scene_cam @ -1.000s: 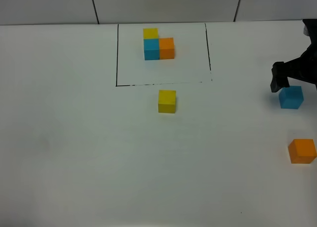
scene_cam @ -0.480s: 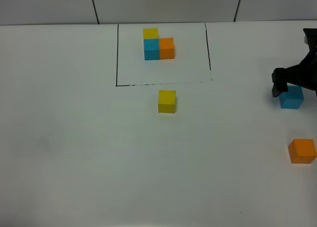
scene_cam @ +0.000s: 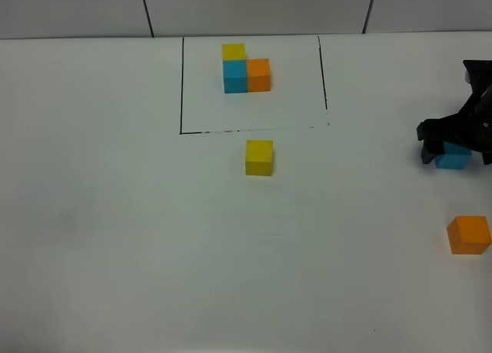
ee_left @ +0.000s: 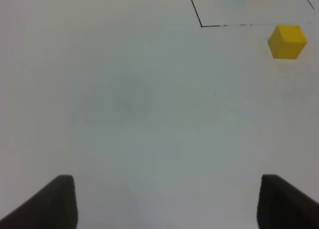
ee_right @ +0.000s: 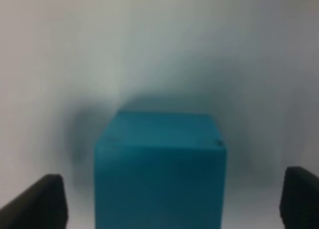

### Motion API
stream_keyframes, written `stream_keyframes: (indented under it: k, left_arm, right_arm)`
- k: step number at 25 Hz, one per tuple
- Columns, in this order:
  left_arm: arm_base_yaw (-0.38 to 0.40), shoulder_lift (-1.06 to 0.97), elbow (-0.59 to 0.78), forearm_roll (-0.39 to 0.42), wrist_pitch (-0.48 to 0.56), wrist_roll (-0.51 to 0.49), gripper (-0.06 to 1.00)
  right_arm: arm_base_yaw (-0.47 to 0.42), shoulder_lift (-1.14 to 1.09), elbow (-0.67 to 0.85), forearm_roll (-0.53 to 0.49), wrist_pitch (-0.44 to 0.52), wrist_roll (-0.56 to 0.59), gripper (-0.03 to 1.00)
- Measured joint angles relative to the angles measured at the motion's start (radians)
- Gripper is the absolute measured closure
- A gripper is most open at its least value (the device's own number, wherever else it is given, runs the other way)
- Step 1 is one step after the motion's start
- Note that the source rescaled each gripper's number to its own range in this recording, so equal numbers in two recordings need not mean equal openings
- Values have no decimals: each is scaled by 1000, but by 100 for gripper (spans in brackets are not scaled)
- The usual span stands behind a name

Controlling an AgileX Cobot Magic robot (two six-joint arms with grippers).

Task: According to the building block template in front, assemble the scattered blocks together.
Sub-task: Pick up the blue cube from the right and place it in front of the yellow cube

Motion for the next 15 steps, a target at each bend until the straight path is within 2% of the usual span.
stream_keyframes:
  k: [2,6,11,15]
  left_arm:
    - [0,1,0,0,0,0,35]
    - [0,1,0,0,0,0,36]
    - [0,1,0,0,0,0,36]
    - [0,1,0,0,0,0,36]
  right_arm:
    - [0,6,-1,-1,0,1,28]
    - [0,12,-1,-2,-4,6,67]
    - [0,12,-1,-3,-12,38,66]
    - [21,-9,-1,-9,40,77,66]
